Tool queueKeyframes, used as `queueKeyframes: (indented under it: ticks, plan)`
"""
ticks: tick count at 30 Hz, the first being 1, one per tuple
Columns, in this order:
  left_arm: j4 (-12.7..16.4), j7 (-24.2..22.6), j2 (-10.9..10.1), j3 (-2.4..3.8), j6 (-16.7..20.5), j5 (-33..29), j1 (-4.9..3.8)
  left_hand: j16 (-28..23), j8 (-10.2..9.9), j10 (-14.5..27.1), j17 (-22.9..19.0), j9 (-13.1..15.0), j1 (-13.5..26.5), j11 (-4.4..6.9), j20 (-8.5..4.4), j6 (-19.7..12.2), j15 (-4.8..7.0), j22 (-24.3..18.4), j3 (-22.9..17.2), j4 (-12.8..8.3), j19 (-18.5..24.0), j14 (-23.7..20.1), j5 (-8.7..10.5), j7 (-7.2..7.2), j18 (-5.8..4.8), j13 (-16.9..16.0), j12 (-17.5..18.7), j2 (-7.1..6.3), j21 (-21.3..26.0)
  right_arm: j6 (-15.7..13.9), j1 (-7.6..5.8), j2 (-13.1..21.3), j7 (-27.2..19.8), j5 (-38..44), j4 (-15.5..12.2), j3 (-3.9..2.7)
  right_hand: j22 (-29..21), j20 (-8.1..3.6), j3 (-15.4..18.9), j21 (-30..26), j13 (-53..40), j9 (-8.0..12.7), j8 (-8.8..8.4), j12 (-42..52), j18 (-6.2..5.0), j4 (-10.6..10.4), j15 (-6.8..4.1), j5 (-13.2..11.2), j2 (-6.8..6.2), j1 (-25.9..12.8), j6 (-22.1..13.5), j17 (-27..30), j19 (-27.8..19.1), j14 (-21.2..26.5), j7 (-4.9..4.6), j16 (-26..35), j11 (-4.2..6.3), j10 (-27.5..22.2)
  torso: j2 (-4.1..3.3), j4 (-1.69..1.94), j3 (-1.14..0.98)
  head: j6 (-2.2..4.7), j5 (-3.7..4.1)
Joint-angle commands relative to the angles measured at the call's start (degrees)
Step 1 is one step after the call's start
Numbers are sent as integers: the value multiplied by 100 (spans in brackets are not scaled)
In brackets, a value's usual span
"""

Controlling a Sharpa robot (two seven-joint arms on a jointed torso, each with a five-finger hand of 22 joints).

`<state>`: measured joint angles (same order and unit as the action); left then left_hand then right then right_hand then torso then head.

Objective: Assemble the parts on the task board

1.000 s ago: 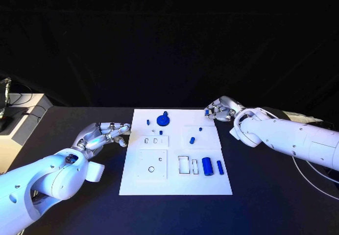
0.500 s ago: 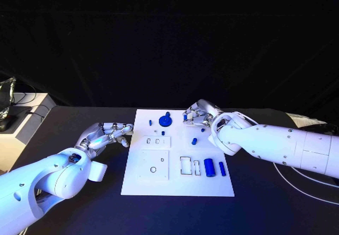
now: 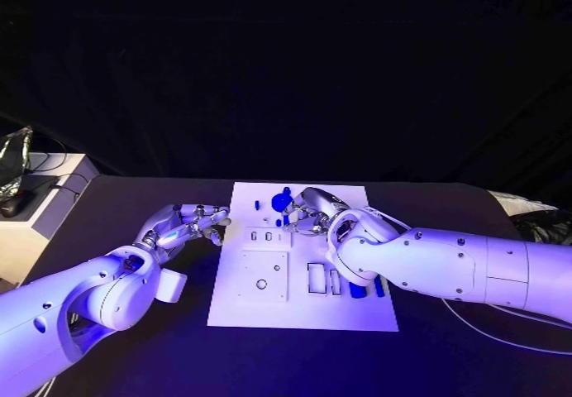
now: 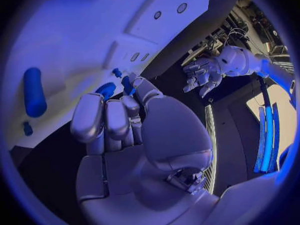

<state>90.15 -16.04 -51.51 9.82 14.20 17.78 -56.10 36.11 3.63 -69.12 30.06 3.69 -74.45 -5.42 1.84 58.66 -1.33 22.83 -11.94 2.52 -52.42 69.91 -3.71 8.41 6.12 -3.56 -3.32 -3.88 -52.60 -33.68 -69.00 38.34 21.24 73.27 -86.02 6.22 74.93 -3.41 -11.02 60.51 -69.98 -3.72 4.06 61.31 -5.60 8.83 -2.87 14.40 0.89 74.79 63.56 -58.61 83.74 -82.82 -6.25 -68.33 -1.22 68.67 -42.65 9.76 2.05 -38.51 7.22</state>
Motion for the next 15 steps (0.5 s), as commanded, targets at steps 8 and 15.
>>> queueKeyframes:
  ticks: [8,15]
  plan:
    - [-3,-23,3,4,-113,-26,1,7,4,34,-9,7,7,2,-11,30,0,-5,-4,-29,43,-21,34,22,31,-5,-33,57,-26,116,141,-102,307,470,12,30,799,-54,-56,-26,4,-10,24,-18,9,-3,-36,52,-40,-17,80,14,306,2,-61,39,34,13,1,14,-8,-56,-40]
    - [-10,-21,1,4,-118,-26,4,7,4,34,-9,7,7,2,-11,30,0,-5,-4,-29,43,-21,34,22,31,-5,-33,57,-26,117,172,-129,357,585,44,33,801,-55,-61,-23,3,-10,28,-11,10,-8,-38,58,-44,-27,88,17,308,1,-56,36,36,18,-1,2,-10,-74,-58]
